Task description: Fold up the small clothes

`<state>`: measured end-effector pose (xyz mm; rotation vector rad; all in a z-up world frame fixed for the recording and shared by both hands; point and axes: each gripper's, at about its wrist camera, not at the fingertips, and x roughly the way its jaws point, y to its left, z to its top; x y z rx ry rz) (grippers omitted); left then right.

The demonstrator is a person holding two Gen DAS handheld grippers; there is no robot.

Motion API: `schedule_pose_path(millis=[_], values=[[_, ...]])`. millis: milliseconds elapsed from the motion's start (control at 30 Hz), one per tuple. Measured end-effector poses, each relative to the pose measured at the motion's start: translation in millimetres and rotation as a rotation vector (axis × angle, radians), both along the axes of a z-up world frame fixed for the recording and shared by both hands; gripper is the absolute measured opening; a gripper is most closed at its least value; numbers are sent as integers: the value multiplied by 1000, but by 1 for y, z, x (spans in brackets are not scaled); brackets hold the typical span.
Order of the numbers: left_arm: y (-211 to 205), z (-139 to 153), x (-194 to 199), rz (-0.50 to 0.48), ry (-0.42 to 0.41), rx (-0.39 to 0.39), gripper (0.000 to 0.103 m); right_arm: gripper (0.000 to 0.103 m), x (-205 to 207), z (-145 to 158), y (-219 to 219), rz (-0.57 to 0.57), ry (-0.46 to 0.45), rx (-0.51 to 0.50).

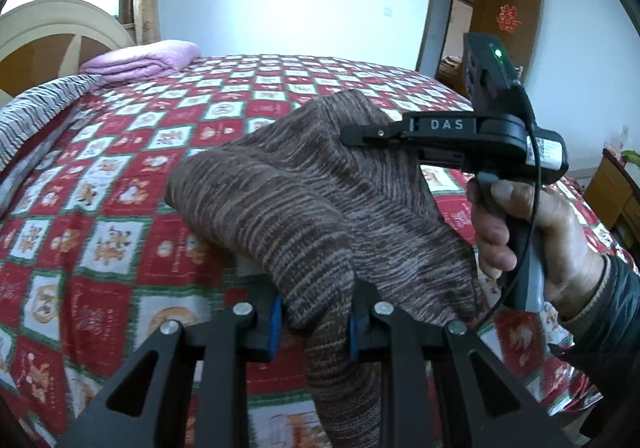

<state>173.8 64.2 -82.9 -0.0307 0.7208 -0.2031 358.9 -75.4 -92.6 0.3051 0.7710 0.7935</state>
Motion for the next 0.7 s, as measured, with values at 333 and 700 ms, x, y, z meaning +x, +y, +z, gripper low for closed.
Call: schedule_pose_path(millis=[333,700], values=[[37,-6,-11,59,4,-5,25,24,3,-2,55,85,9,-31],[68,-23,-21,114,37,17,25,23,8,-12,109,170,37,-59]])
